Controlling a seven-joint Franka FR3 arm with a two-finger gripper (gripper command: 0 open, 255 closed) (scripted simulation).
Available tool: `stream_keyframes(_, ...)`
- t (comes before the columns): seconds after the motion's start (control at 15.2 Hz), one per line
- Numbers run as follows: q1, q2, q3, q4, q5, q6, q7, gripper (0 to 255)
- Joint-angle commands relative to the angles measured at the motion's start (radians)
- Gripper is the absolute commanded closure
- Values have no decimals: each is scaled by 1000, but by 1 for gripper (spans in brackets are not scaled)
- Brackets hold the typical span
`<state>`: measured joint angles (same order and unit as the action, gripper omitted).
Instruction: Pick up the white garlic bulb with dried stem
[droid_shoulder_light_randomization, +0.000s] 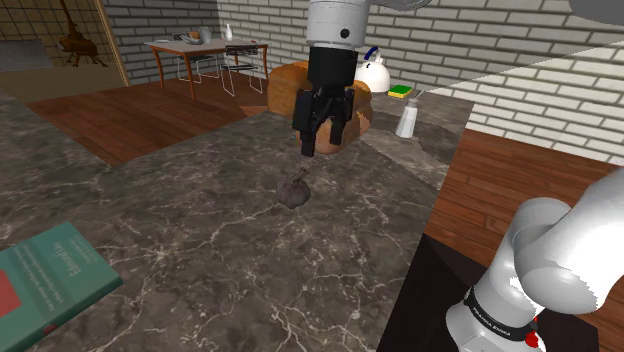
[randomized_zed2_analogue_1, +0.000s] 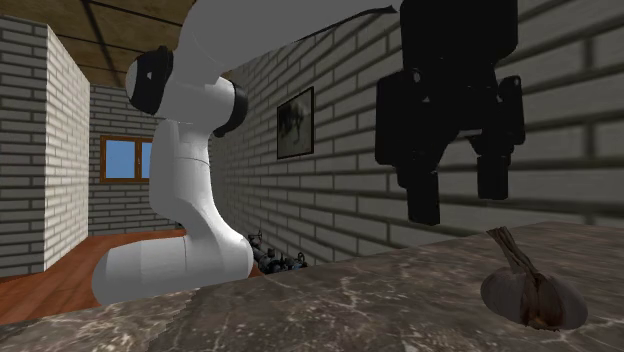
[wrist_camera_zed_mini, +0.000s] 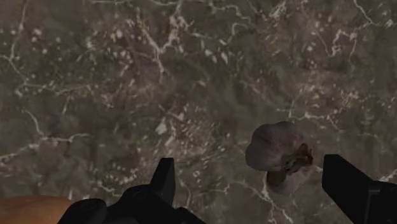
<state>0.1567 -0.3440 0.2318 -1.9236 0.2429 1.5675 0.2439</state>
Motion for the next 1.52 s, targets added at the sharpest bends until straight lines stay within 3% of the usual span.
stream_keyframes(0.0, 9, 57, 25, 61, 9, 9, 37, 0)
stream_keyframes(0.2, 22, 130, 56, 143, 12, 14, 85, 0)
stream_keyframes(0.79, 25, 110, 59, 22, 20, 114, 63, 0)
stream_keyframes(0.86, 25, 110, 59, 20, 20, 115, 63, 255)
stream_keyframes(1.45, 25, 111, 59, 22, 20, 114, 63, 255)
